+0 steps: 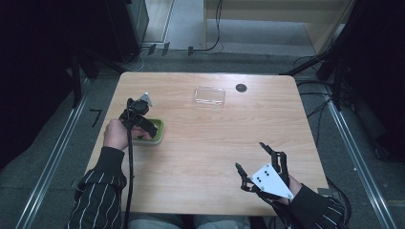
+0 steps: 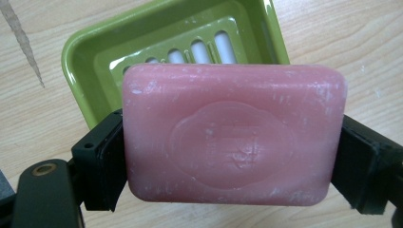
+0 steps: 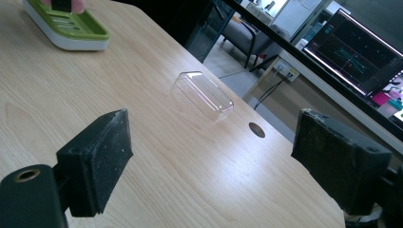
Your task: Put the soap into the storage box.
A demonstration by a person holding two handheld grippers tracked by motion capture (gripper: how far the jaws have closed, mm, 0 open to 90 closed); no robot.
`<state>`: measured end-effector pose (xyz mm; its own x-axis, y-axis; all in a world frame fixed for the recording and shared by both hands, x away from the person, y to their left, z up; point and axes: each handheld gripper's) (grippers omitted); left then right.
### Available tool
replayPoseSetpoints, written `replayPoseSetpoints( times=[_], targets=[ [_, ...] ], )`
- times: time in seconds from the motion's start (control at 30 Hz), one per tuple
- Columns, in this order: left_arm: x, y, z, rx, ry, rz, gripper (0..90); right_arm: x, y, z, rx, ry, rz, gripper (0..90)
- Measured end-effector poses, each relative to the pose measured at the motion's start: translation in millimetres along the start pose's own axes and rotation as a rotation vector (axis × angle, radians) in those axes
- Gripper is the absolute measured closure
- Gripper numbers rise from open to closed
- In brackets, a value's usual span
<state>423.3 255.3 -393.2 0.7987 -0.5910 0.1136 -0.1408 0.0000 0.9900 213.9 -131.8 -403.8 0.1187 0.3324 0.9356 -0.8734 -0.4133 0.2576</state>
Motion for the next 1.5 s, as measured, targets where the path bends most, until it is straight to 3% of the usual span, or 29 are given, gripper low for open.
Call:
replayPoseSetpoints(
  times=[0.4,0.9,1.5],
  targets=[
    [6.7,-6.9,-7.2,0.01,0.041,0.0,13.9,0.1,-0.1,-0.2,0.0,0.002,-0.001,13.3],
    [16.5,-24.4,-9.7,0.02,0.055,-0.04,13.8,0.8,-1.3,-0.7,0.005,-0.001,0.005,13.2],
    [17.2,-36.9,-17.2,0.024,0.105,-0.041,13.8,1.0,-1.7,-1.1,0.008,0.002,0.006,13.2]
  ],
)
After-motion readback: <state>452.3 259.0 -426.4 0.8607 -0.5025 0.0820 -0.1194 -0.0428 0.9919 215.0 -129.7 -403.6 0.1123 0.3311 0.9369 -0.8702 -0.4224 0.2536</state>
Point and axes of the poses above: each handheld gripper's, and its own axes: y roughly backward along the jaws, x roughly out of its top, z roughly to its right, and after that the axes turned 14 degrees about -y, right-handed
